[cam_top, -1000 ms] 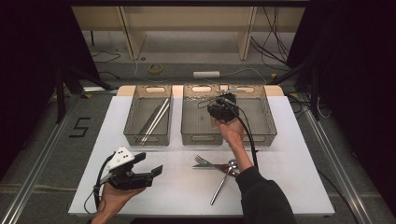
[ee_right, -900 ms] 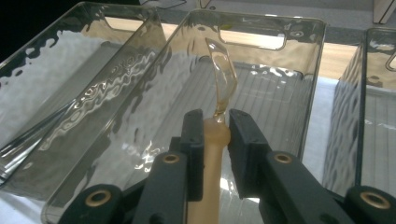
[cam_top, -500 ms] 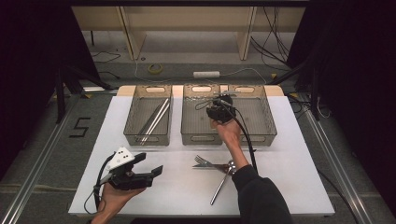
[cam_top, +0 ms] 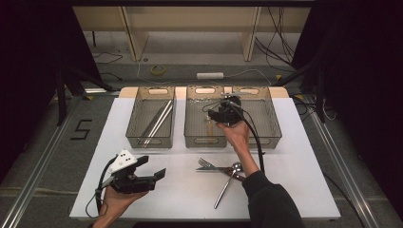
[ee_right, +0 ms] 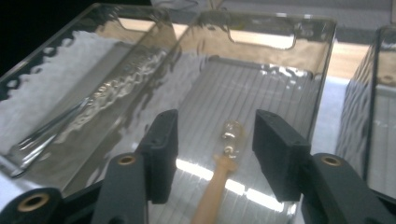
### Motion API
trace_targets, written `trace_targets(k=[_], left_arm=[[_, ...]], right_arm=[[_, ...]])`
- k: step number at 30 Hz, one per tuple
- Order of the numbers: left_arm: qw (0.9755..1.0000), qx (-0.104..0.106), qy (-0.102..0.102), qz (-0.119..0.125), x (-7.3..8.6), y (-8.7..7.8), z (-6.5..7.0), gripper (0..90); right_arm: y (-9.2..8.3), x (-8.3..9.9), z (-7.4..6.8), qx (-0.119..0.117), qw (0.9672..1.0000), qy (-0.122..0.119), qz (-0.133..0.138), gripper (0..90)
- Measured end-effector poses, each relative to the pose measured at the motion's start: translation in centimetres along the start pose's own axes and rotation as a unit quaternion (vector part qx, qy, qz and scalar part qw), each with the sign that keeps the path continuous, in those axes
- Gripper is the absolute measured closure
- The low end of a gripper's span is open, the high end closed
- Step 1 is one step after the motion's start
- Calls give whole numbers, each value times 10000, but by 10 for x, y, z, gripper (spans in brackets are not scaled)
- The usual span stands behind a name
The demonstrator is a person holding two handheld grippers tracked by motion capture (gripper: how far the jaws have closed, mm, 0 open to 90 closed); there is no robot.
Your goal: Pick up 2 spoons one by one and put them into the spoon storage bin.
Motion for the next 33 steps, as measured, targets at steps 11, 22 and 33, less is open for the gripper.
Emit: trace_targets(k=[11,22,33], left_arm=[[9998,137,-56,-115,1,3,3,191],[9995,213,-150,-162,0,6,7,190],[9987,310,-99,-397,1,18,17,190]], right_arm=[[-54,18,8,-236,9990,-220,322,403],[-98,58,10,-333,9975,-523,339,351],[-128,103,26,-319,9963,-580,540,343]])
Point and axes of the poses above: each handheld gripper's, and its own axes: y roughly forward along the jaws, x roughly out of its underside, z roughly to its right, the point moved 5 cm from there along y, roughly forward along the jaws, and after that the axes turned 1 degree about -x, right-handed, at the moved point
